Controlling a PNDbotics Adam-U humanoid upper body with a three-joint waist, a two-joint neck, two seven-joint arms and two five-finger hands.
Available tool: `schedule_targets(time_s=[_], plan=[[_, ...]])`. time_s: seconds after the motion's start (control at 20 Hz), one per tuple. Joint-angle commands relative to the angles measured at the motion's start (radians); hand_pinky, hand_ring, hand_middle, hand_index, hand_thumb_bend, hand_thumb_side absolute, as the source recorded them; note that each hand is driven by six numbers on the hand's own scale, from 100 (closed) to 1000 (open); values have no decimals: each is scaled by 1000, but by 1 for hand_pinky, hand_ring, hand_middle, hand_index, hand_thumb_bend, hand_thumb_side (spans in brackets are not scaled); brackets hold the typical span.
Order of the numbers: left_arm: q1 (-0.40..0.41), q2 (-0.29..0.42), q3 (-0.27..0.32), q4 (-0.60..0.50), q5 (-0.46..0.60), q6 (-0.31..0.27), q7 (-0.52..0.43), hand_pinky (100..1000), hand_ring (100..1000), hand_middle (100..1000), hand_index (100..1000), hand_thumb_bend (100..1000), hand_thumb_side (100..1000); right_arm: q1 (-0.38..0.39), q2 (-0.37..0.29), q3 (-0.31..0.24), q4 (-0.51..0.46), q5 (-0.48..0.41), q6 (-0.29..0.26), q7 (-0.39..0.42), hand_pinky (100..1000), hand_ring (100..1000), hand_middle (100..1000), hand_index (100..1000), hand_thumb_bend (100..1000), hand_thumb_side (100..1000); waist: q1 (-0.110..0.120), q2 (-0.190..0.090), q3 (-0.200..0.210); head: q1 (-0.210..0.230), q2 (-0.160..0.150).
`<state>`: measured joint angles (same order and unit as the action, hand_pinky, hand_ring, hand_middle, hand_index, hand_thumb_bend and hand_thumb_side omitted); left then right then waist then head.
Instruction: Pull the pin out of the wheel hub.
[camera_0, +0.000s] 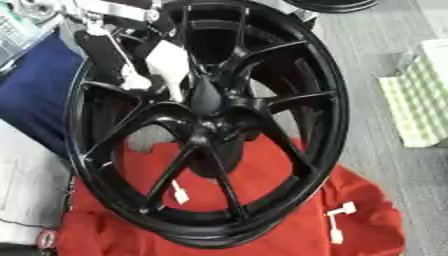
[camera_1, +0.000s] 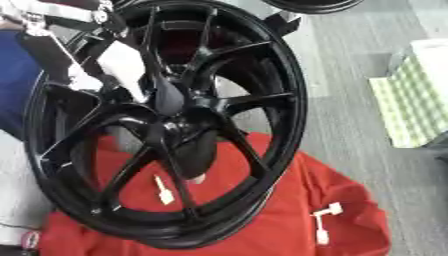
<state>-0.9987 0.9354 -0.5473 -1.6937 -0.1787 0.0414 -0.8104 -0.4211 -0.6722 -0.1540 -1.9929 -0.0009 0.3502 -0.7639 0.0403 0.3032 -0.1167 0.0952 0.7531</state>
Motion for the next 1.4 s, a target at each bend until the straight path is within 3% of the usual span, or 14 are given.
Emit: schedule_targets(time_s=[0.05,0.25,0.45,0.75,0.95,1.1,1.3,1.4], plan=[[-7,46,47,-34,34,13,9,753,501,252,409,100,239,-10,-20,-9,-7,8,144,-143,383,617,505,737,157,402,-6,-25,0,1,-10],[2,62,98,-57,77,30,36,753,491,241,406,100,249,-11,-21,-9,-7,11,145,-143,386,618,506,737,160,401,-10,-29,2,-1,-11],[11,76,190,-63,143,54,116,756,482,227,401,100,266,-11,-24,-10,-7,17,147,-143,389,619,506,737,165,397,-16,-33,9,-7,-10],[61,131,322,48,121,59,260,749,488,234,409,100,265,-4,-27,-17,-7,25,152,-143,392,620,507,737,169,394,-28,-40,27,-15,-2],[183,202,447,116,58,-15,433,755,485,231,412,100,279,2,-27,-21,-7,21,153,-143,391,620,507,738,172,392,-36,-37,41,-21,1],[297,239,540,171,76,-20,525,754,480,224,410,100,325,5,-25,-28,-7,25,152,-143,392,620,508,738,172,397,-43,-35,50,-29,-3],[432,250,618,236,99,-19,582,754,486,234,430,100,320,8,-22,-37,-7,29,152,-143,395,621,509,738,175,391,-53,-34,58,-34,-8],[477,241,628,261,105,-36,580,762,512,289,499,100,311,7,-20,-39,-7,31,151,-143,397,622,510,739,177,389,-57,-34,59,-31,-10]])
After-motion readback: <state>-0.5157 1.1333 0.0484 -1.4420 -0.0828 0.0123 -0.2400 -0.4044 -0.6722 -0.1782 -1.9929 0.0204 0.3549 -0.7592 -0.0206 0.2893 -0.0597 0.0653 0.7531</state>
